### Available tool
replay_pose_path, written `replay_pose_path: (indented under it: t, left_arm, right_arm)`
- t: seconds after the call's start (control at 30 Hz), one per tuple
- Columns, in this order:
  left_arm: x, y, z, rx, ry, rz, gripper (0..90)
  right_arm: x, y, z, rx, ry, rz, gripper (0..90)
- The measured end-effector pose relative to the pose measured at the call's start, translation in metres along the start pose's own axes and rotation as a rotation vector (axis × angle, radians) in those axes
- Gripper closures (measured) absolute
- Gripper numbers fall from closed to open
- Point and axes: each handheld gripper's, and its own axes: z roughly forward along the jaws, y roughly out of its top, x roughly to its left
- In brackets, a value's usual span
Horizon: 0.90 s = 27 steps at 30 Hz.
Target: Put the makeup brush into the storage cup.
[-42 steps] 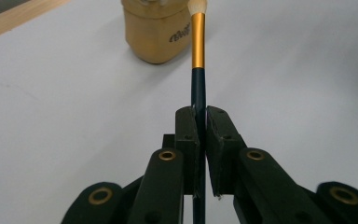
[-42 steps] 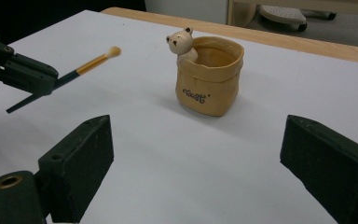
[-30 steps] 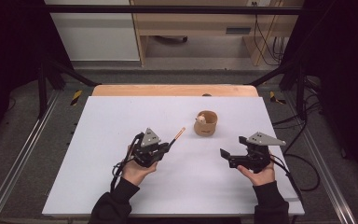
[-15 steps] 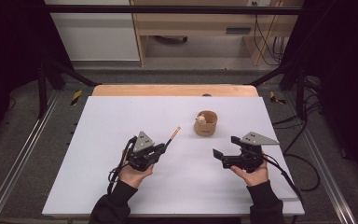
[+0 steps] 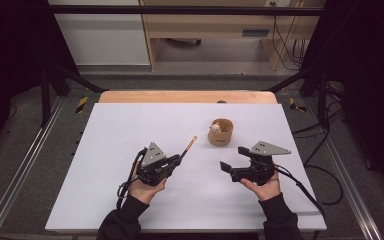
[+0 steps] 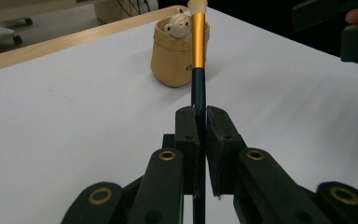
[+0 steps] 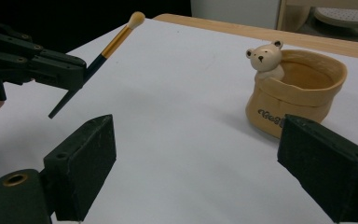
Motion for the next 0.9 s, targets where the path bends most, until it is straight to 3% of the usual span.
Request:
replay_pose_path:
  t: [0.9]
  left_arm:
    - [-0.0102, 0.0035, 0.0033, -0.032, -0.043, 0.008, 83.2]
  right_arm:
    - [0.0094, 0.0061, 0.0077, -0.019, 0.062, 0.018, 15.2]
